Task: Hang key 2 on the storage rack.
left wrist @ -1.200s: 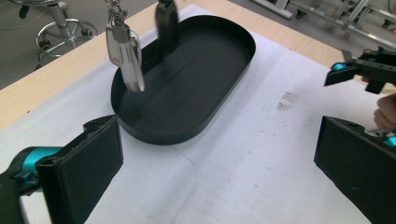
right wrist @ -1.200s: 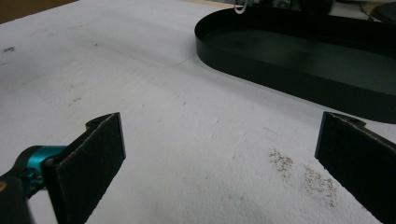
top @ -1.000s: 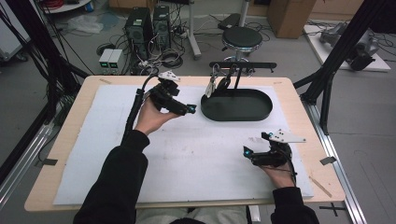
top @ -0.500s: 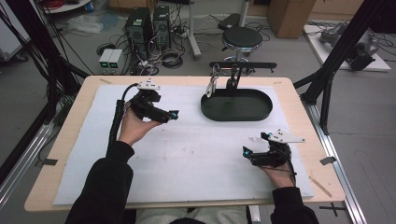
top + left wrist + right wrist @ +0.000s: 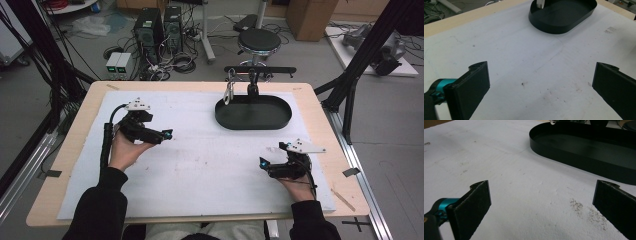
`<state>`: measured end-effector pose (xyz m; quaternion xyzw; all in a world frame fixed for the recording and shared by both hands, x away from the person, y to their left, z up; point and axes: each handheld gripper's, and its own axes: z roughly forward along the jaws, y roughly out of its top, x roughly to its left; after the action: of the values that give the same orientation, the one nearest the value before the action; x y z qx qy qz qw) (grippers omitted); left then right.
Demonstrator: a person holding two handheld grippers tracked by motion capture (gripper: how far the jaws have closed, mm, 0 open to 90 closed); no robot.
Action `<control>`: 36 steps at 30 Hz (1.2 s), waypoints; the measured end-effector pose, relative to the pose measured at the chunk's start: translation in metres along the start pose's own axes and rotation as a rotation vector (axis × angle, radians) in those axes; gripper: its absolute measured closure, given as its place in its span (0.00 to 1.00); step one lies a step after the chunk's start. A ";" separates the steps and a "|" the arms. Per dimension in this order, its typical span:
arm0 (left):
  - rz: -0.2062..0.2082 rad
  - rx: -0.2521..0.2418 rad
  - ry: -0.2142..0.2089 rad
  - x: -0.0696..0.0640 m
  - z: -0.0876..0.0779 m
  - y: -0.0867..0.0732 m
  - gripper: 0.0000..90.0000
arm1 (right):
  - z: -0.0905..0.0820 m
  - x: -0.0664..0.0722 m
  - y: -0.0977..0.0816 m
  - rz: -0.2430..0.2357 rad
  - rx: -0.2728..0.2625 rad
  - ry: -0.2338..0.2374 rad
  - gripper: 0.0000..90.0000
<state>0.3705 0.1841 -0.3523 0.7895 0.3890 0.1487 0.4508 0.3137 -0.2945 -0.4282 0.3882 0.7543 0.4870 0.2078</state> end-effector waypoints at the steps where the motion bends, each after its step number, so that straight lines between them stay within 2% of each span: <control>1: -0.005 -0.001 0.004 0.001 -0.002 -0.003 0.02 | 0.000 0.001 0.000 0.002 0.003 0.001 0.01; 5: -0.018 -0.002 0.025 0.004 -0.011 -0.013 0.02 | 0.000 0.001 0.000 -0.003 0.003 -0.001 0.01; 10: 0.002 0.023 0.073 0.006 -0.021 -0.028 0.02 | 0.001 0.001 0.000 -0.005 0.011 -0.002 0.01; 16: -0.054 -0.003 0.093 0.013 -0.033 -0.049 0.02 | 0.001 0.001 0.000 0.001 0.012 0.000 0.01; 21: -0.075 -0.009 0.117 0.020 -0.045 -0.065 0.02 | 0.001 0.002 0.000 -0.003 0.012 -0.001 0.01; 25: -0.092 -0.023 0.141 0.023 -0.057 -0.085 0.03 | 0.001 0.001 -0.001 -0.004 0.014 -0.004 0.01; 27: -0.091 -0.036 0.146 0.025 -0.064 -0.097 0.03 | 0.000 0.001 -0.001 -0.001 0.014 -0.007 0.01; 32: -0.096 -0.105 0.142 0.029 -0.079 -0.120 0.03 | 0.001 0.002 -0.001 -0.007 0.018 -0.004 0.01; 34: -0.076 -0.132 0.159 0.027 -0.085 -0.124 0.03 | 0.001 0.003 -0.001 -0.010 0.020 -0.005 0.01; 36: -0.061 -0.138 0.175 0.024 -0.089 -0.129 0.03 | 0.001 0.003 -0.001 -0.009 0.019 -0.005 0.01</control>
<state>0.2724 0.2927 -0.4128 0.7284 0.4398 0.2296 0.4726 0.3122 -0.2916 -0.4297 0.3879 0.7601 0.4779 0.2084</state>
